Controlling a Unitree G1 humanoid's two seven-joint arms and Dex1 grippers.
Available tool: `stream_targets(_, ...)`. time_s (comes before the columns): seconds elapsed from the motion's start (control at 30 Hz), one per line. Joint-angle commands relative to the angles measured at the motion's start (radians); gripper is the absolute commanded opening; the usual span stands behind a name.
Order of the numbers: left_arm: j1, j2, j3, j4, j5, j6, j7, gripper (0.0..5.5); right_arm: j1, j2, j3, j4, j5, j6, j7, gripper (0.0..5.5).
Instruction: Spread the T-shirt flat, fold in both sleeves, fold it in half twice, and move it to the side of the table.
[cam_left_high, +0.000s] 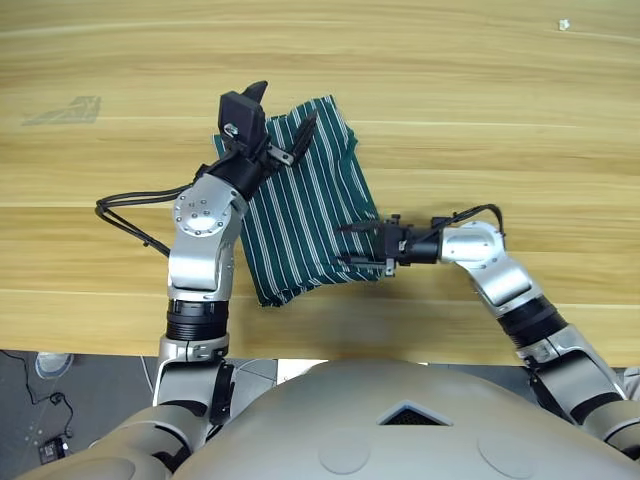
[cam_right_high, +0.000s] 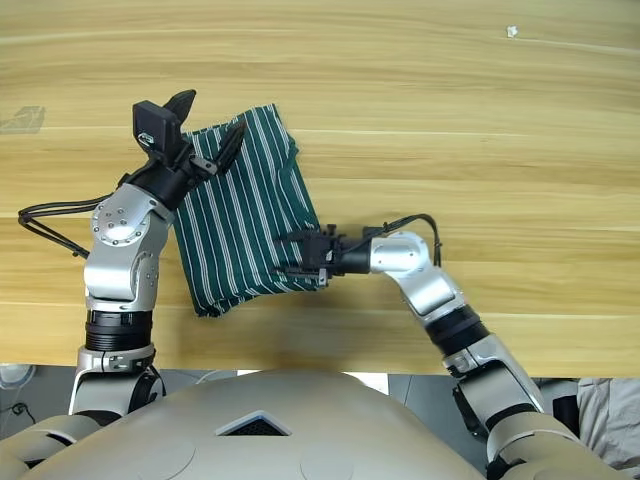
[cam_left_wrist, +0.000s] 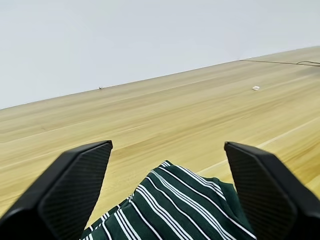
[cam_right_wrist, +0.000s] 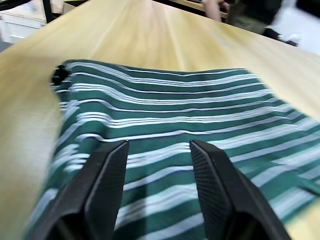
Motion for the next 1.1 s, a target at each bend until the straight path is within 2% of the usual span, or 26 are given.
stream_targets(0.03,0.022,0.008,0.017,-0.013,-0.009,0.001,0.0,4.16,-0.024,0.048,-0.072,-0.115,0.122,0.113,-0.014,2.26)
stream_targets(0.13,0.024,0.011,0.027,-0.018,-0.018,-0.002,-0.006,4.16,-0.059,0.09,-0.079,-0.085,0.107,0.148,-0.043,2.26)
stream_targets(0.4,0.008,0.006,0.11,-0.043,-0.052,-0.02,0.028,4.16,-0.382,0.267,0.054,0.611,-0.29,-0.054,-0.282,2.26)
stream_targets(0.5,0.001,0.003,0.116,-0.041,-0.042,-0.026,0.04,4.16,-0.5,0.338,0.08,0.855,-0.374,-0.121,-0.355,2.26)
stream_targets(0.63,0.001,-0.007,0.095,-0.009,-0.024,-0.048,0.042,4.16,-0.589,0.394,0.092,1.047,-0.441,-0.18,-0.445,2.26)
stream_targets(0.73,0.002,-0.003,0.088,-0.01,-0.017,-0.053,0.038,4.16,-0.594,0.354,0.096,1.113,-0.487,-0.188,-0.482,2.26)
stream_targets(0.9,0.011,0.02,0.106,-0.052,-0.022,-0.032,0.04,4.16,-0.527,0.166,0.091,1.047,-0.521,-0.179,-0.439,2.26)
stream_targets(1.1,0.029,0.01,0.083,-0.056,-0.011,-0.034,0.047,4.16,-0.24,-0.081,0.102,0.522,-0.488,-0.156,-0.241,2.26)
